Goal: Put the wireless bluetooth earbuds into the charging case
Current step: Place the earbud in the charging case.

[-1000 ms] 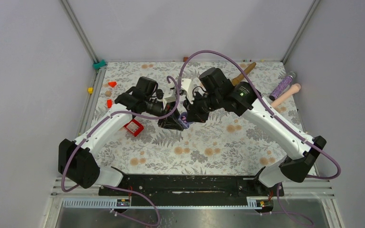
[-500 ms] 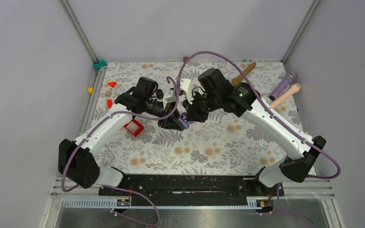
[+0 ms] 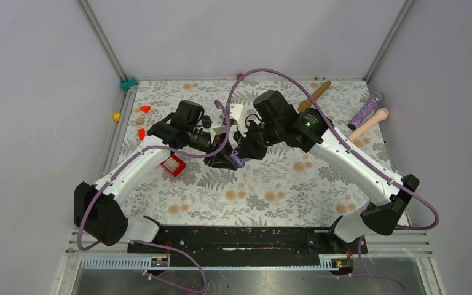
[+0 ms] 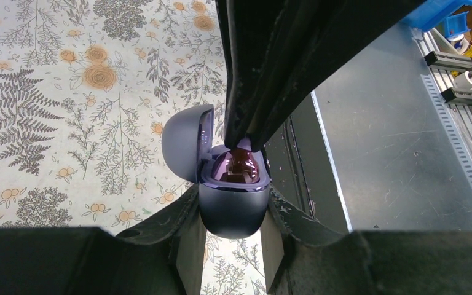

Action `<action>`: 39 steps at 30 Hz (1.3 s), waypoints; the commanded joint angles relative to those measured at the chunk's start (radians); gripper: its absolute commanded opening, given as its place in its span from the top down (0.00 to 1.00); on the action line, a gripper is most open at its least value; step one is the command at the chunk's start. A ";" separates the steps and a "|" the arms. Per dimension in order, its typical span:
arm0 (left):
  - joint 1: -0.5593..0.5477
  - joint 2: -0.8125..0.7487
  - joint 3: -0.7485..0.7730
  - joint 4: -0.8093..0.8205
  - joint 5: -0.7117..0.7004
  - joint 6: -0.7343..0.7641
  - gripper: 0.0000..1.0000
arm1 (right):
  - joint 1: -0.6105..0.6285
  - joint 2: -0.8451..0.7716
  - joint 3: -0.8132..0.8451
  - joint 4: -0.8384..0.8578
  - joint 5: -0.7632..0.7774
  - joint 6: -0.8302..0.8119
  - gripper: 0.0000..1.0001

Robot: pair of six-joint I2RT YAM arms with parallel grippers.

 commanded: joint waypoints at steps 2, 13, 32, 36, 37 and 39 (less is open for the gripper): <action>-0.008 -0.035 -0.006 0.028 0.029 0.016 1.00 | 0.022 0.017 -0.001 0.023 -0.003 -0.023 0.88; -0.008 -0.038 -0.008 0.028 0.023 0.022 1.00 | 0.024 0.006 0.031 -0.006 -0.016 -0.023 0.66; 0.004 -0.089 0.026 -0.055 -0.108 0.101 1.00 | -0.074 -0.160 0.057 0.036 0.163 0.002 0.35; 0.024 -0.128 0.029 -0.066 -0.141 0.116 1.00 | -0.220 -0.130 0.046 0.114 0.127 0.069 0.01; 0.032 -0.140 0.030 -0.065 -0.144 0.119 1.00 | -0.250 -0.113 0.050 0.127 0.120 0.082 0.01; 0.054 -0.162 0.030 -0.069 -0.145 0.122 1.00 | -0.294 -0.059 0.073 0.139 0.114 0.090 0.01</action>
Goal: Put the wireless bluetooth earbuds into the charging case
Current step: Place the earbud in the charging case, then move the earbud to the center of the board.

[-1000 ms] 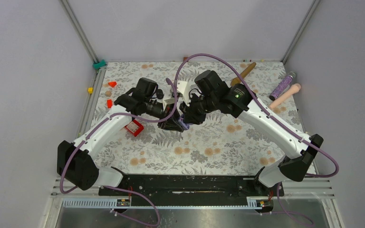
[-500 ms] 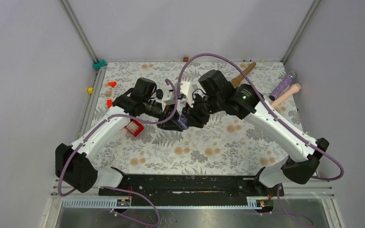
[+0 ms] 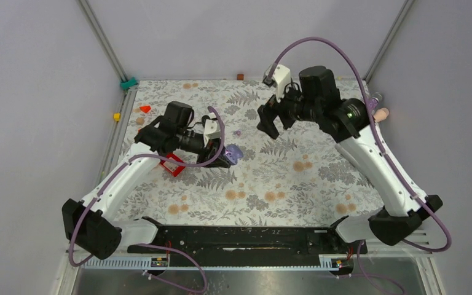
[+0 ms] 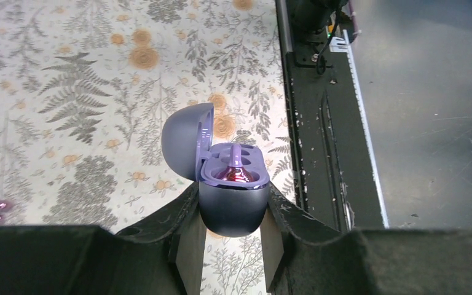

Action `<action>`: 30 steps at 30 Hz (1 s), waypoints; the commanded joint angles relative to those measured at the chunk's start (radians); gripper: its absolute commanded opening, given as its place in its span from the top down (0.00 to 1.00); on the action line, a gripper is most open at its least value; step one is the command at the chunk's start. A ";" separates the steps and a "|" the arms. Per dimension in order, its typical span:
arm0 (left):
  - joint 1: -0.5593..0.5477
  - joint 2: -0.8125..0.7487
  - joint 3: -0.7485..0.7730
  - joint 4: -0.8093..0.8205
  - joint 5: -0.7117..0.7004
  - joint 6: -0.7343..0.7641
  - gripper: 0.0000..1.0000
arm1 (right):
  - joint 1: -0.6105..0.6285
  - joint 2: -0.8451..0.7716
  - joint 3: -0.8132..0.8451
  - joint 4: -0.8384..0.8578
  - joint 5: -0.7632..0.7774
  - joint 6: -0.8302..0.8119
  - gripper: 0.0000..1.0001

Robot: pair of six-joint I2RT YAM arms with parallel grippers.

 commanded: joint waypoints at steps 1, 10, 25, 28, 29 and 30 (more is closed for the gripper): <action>0.048 -0.082 0.038 -0.002 -0.019 0.037 1.00 | -0.102 0.111 0.040 0.084 0.013 0.058 0.01; 0.142 -0.156 0.033 -0.005 0.022 0.038 1.00 | -0.133 0.594 0.341 0.000 0.178 0.071 0.00; 0.161 -0.150 0.017 -0.007 0.061 0.046 1.00 | -0.143 1.126 0.711 0.042 0.120 0.374 0.22; 0.164 -0.151 0.013 -0.006 0.069 0.049 1.00 | -0.142 1.165 0.702 0.044 0.105 0.450 0.26; 0.167 -0.152 0.012 -0.006 0.072 0.048 1.00 | -0.141 1.177 0.700 0.044 0.091 0.474 0.26; 0.169 -0.153 0.012 -0.006 0.074 0.048 1.00 | -0.142 1.187 0.699 0.044 0.075 0.502 0.26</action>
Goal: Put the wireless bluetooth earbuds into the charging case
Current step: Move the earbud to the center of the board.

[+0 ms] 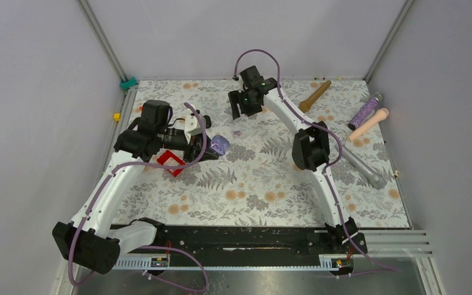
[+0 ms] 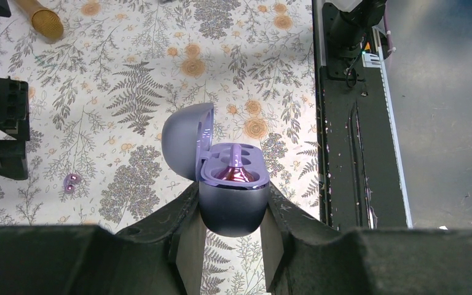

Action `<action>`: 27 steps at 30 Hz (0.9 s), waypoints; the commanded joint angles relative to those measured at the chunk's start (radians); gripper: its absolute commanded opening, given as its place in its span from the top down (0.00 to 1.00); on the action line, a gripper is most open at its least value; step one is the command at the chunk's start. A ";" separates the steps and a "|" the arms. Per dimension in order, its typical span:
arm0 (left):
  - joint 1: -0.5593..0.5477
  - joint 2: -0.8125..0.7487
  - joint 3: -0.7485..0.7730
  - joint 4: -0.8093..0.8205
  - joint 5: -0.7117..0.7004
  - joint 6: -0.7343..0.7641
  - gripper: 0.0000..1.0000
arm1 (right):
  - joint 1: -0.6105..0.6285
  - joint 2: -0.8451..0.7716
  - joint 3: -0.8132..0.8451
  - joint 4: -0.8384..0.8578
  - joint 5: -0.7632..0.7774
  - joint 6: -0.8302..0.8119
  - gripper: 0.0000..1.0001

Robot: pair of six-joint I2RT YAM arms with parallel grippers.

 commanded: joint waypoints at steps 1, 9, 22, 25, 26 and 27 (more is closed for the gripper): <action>0.013 -0.013 0.009 0.019 0.057 0.022 1.00 | -0.002 0.054 -0.002 0.043 -0.068 0.170 0.26; 0.026 -0.006 0.014 0.004 0.081 0.026 1.00 | -0.002 0.082 -0.026 0.034 -0.072 0.273 0.35; 0.045 0.006 0.042 -0.052 0.111 0.065 1.00 | -0.002 0.047 -0.120 0.035 -0.110 0.315 0.54; 0.045 0.002 0.042 -0.054 0.113 0.066 1.00 | -0.001 0.039 -0.131 0.041 -0.106 0.316 0.58; 0.045 0.000 0.043 -0.055 0.113 0.065 1.00 | -0.001 0.039 -0.132 0.042 -0.106 0.316 0.58; 0.045 -0.004 0.041 -0.054 0.114 0.065 1.00 | 0.001 0.040 -0.133 0.043 -0.104 0.316 0.59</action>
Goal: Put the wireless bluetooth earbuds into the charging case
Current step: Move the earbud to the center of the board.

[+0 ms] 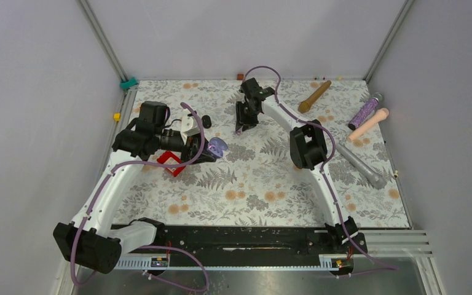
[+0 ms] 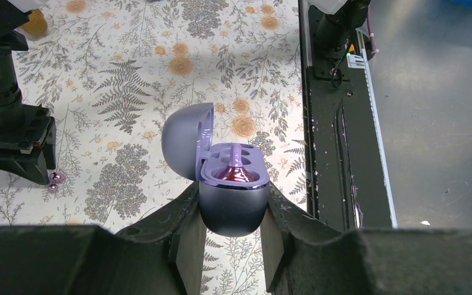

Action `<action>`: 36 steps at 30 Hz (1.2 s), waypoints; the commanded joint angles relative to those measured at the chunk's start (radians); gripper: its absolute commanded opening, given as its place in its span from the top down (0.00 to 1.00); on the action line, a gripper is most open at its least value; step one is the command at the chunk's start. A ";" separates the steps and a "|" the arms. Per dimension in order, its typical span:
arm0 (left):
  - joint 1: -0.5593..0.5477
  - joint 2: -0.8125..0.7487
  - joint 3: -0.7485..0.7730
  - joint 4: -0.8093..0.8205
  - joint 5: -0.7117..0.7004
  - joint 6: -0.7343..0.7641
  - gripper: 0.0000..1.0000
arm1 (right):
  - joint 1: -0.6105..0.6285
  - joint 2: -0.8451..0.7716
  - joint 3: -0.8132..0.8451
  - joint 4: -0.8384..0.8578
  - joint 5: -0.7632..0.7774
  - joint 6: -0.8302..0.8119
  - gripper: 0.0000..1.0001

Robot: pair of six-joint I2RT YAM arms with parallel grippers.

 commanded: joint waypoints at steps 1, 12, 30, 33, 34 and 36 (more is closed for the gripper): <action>0.007 -0.009 0.040 0.012 0.055 0.023 1.00 | 0.009 -0.035 -0.026 -0.020 -0.015 0.017 0.59; 0.009 -0.013 0.040 0.012 0.056 0.024 1.00 | 0.032 -0.044 -0.041 -0.019 -0.012 0.009 0.61; 0.008 -0.020 0.040 0.011 0.062 0.026 1.00 | 0.056 -0.089 -0.104 -0.021 -0.023 0.010 0.72; 0.009 -0.021 0.040 0.012 0.062 0.026 1.00 | 0.056 -0.102 -0.106 -0.019 -0.016 -0.002 0.74; 0.009 -0.022 0.040 0.011 0.064 0.025 1.00 | 0.056 -0.109 -0.105 -0.020 -0.011 -0.008 0.74; 0.008 -0.021 0.041 0.012 0.065 0.027 1.00 | 0.053 -0.125 -0.103 -0.019 -0.009 -0.014 0.75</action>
